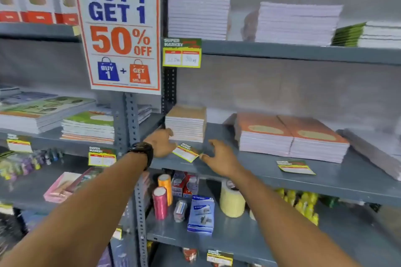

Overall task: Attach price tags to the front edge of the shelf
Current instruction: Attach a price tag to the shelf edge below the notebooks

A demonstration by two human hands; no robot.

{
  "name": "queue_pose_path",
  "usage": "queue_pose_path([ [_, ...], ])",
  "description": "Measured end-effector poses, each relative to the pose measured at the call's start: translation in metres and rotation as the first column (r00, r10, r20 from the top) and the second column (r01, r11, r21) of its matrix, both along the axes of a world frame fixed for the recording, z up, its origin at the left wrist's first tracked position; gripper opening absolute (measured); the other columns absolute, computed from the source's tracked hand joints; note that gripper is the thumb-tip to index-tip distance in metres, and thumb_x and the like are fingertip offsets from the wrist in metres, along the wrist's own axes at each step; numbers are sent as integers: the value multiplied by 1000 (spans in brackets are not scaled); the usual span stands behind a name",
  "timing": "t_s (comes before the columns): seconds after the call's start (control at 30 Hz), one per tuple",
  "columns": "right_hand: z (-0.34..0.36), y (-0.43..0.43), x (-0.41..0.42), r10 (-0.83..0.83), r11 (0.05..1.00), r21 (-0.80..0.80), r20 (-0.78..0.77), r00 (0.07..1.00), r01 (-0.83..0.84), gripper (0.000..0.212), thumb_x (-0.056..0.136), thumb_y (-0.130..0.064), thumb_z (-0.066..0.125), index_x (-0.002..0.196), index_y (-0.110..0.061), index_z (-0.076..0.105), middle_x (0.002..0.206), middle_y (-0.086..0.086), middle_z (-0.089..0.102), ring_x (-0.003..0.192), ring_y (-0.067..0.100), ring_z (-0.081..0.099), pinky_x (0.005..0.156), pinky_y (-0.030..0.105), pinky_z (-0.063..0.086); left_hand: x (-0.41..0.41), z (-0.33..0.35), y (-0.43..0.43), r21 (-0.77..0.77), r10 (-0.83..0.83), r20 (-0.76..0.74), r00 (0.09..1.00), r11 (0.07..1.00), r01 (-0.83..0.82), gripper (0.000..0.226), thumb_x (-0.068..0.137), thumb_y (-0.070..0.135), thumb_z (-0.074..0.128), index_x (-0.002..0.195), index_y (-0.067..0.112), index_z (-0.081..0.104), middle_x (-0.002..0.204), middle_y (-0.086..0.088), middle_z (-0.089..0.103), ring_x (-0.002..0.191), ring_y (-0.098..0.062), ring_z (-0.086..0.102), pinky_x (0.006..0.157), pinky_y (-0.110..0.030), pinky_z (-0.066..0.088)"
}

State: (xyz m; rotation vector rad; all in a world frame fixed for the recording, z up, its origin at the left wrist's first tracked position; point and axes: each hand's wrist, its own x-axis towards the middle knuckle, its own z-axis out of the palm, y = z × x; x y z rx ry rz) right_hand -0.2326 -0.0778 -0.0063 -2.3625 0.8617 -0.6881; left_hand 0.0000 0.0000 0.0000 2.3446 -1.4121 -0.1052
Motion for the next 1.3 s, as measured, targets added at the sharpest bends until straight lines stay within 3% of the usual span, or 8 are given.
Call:
queue_pose_path([
  [0.17, -8, 1, 41, -67, 992, 101, -93, 993, 76, 54, 82, -31, 70, 129, -10, 53, 126, 10, 63, 115, 30, 59, 81, 27, 41, -4, -13, -8, 132, -52, -37, 998, 990, 57, 66, 89, 49, 56, 141, 12, 38, 142, -14, 51, 122, -34, 53, 94, -38, 46],
  [0.3, -15, -4, 59, -147, 983, 87, -138, 979, 160, 56, 82, -32, 69, 130, -11, 51, 129, 13, 62, 113, 31, 59, 85, 31, 45, -4, -28, -17, 125, -17, -56, 998, 992, 24, 78, 84, 56, 57, 146, 16, 32, 151, -13, 44, 132, -34, 47, 106, -43, 43],
  [0.43, -21, -10, 69, -209, 969, 102, -139, 968, 224, 54, 75, -31, 73, 124, -15, 57, 123, 10, 66, 108, 30, 63, 91, 38, 51, -11, -32, -23, 28, 28, -99, 995, 999, -26, 67, 79, 46, 66, 137, 21, 42, 140, -9, 54, 123, -32, 54, 100, -43, 47],
  [0.6, -16, -19, 77, -248, 915, 319, -30, 968, 245, 20, 73, -11, 75, 92, -13, 69, 95, 7, 73, 87, 24, 69, 75, 33, 55, -11, -31, -27, -215, -1, -559, 829, 966, -144, 56, 81, 13, 76, 131, 11, 49, 112, -9, 60, 97, -21, 58, 80, -28, 47],
  [0.73, -13, -16, 73, -211, 858, 505, 182, 960, 93, 14, 82, 3, 68, 81, -10, 73, 92, 16, 75, 70, 18, 66, 62, 24, 56, -8, -40, -16, -332, -79, -636, 768, 926, -180, 19, 84, 14, 74, 101, 13, 67, 105, -12, 68, 90, -21, 62, 82, -34, 53],
  [1.03, -43, 7, 53, -2, 959, 280, 146, 989, -39, 18, 79, -9, 76, 90, -22, 72, 92, 2, 72, 83, 19, 70, 71, 31, 58, -27, -96, 40, -446, -114, -737, 667, 822, -353, 6, 87, 16, 70, 86, 20, 66, 91, -11, 73, 89, -31, 69, 79, -47, 57],
  [1.13, -52, 18, 50, 12, 989, 147, 76, 997, -23, 13, 83, -13, 72, 96, -15, 74, 90, -1, 73, 83, 13, 67, 67, 21, 51, -30, -114, 44, -416, -59, -720, 692, 834, -362, 7, 85, 17, 73, 88, 16, 67, 90, -12, 73, 92, -34, 69, 85, -46, 56],
  [1.3, -57, 28, 53, -18, 999, -29, -27, 999, 17, 10, 88, -26, 67, 93, -20, 73, 91, -1, 75, 82, 13, 68, 75, 38, 59, -37, -112, 43, -415, 32, -642, 766, 826, -382, 14, 87, 22, 72, 96, 17, 62, 89, -2, 66, 90, -22, 63, 85, -34, 52],
])
